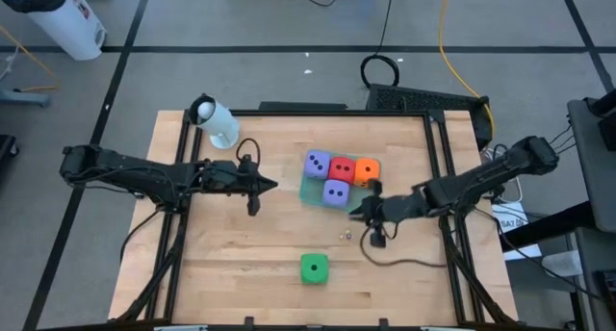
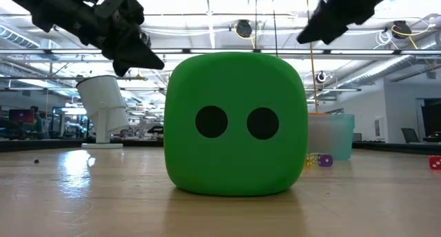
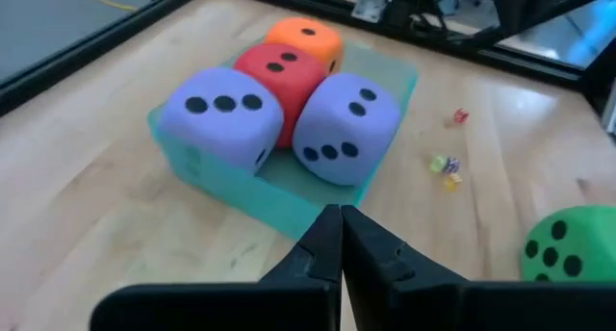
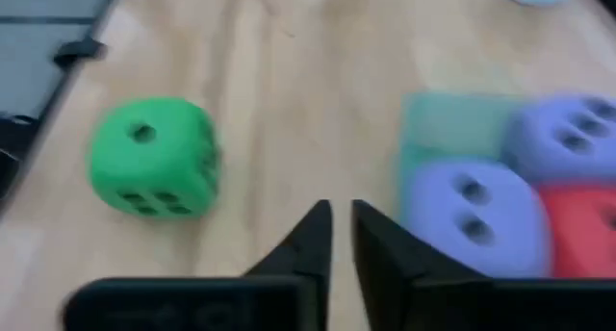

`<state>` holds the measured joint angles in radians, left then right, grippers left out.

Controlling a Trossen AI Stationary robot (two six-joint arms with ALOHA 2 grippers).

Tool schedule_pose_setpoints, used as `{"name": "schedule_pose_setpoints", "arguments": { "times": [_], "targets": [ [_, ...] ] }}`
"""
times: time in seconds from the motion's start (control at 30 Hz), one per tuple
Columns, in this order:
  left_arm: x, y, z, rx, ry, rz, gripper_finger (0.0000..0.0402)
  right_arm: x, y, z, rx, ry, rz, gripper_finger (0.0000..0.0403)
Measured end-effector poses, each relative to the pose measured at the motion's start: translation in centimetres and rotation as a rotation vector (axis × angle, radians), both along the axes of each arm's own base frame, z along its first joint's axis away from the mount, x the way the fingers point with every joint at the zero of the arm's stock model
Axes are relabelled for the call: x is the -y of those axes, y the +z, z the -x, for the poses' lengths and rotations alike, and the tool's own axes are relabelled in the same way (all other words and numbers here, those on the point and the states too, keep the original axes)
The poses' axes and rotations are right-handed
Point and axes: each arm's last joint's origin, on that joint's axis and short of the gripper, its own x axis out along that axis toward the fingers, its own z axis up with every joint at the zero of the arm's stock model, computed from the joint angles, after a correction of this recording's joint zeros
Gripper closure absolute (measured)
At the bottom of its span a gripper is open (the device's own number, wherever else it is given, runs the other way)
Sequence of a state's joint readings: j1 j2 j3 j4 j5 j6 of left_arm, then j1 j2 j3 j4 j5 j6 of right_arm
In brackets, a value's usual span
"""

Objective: Pick & Place Dice
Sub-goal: Put the large green die into the green bin

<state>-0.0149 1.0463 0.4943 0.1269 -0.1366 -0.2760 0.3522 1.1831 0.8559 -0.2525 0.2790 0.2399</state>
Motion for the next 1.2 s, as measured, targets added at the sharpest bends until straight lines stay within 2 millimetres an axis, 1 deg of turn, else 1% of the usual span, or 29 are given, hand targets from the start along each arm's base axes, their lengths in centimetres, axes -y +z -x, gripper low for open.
{"name": "schedule_pose_setpoints", "arguments": {
  "times": [0.1, 0.2, 0.3, 0.43, 0.53, 0.6, 0.67, 0.77, 0.83, 1.07, 1.2],
  "targets": [
    [0.0, -0.1, -0.1, -0.001, -0.004, 0.002, 0.0393, -2.2, 0.2, -2.4, -0.035, 0.076, 0.027, 0.0310],
    [0.1, 0.0, -0.2, 0.006, -0.004, -0.001, 0.0393, -4.7, 0.2, -4.4, -0.036, 0.147, 0.062, 0.0240],
    [0.2, 0.0, -0.2, 0.005, -0.002, -0.007, 0.0392, -7.0, 0.2, -6.3, 0.028, 0.211, 0.055, 0.0164],
    [0.1, -0.1, -0.1, -0.002, 0.010, -0.013, 0.0392, -9.1, -0.6, -8.1, 0.030, 0.246, 0.072, 0.0069],
    [0.1, -0.1, -0.1, -0.003, 0.011, -0.012, 0.0392, -10.0, -1.4, -9.3, 0.014, 0.240, 0.065, 0.0018],
    [0.1, -0.1, -0.1, -0.004, 0.018, -0.017, 0.0392, -10.5, -2.0, -10.1, 0.017, 0.224, 0.045, 0.0009],
    [0.0, -0.1, -0.1, -0.005, 0.031, -0.022, 0.0392, -10.5, -3.0, -10.9, -0.010, 0.193, 0.021, 0.0013],
    [0.0, -0.1, -0.1, -0.005, 0.039, -0.013, 0.0392, -10.3, -4.3, -11.6, -0.055, 0.131, -0.025, 0.0011],
    [0.1, -0.1, -0.1, -0.008, 0.041, -0.007, 0.0392, -10.2, -4.6, -12.0, -0.055, 0.106, -0.048, 0.0005],
    [0.6, -0.2, -0.1, -0.010, 0.015, -0.011, 0.0392, -10.2, -4.6, -12.1, -0.052, 0.087, -0.072, 0.0006],
    [0.7, -0.2, -0.1, -0.014, 0.003, -0.030, 0.0392, -11.0, -4.4, -11.6, -0.042, 0.105, -0.054, 0.0004]
  ]
}}
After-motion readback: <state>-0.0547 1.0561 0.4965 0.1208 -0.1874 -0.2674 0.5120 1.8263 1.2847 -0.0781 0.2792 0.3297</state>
